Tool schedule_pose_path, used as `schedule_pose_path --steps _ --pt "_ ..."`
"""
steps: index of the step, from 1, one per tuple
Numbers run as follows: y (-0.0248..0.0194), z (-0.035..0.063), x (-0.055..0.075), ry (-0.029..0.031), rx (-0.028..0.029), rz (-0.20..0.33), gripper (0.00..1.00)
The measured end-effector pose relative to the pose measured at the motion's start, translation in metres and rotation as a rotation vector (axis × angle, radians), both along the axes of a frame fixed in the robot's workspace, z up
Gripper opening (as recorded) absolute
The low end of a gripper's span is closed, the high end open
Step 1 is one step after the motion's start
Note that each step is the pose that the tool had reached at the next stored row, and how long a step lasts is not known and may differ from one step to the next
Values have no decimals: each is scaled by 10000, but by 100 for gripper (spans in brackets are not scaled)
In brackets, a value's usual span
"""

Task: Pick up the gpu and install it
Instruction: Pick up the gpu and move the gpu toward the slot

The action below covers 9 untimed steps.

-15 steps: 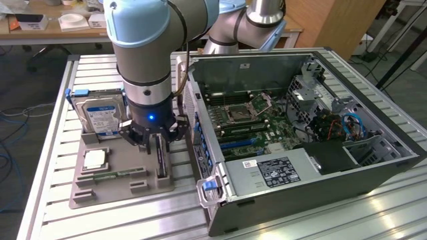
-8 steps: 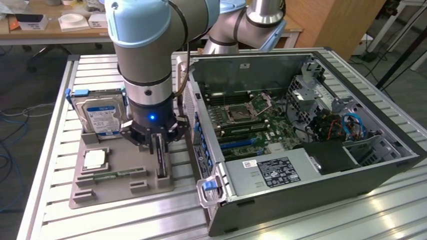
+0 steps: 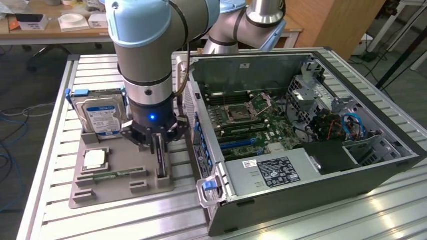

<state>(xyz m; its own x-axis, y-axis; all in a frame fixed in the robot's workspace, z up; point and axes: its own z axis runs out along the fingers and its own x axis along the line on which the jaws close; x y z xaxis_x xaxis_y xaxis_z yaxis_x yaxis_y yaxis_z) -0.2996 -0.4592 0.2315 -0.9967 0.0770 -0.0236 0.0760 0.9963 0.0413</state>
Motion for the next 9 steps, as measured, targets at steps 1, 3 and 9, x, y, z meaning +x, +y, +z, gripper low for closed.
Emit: schedule_pose_path --steps 1,3,9 --pt "0 0 0 0 0 0 37" --pt "0 0 0 0 0 0 31" --pt "0 0 14 0 1 0 31"
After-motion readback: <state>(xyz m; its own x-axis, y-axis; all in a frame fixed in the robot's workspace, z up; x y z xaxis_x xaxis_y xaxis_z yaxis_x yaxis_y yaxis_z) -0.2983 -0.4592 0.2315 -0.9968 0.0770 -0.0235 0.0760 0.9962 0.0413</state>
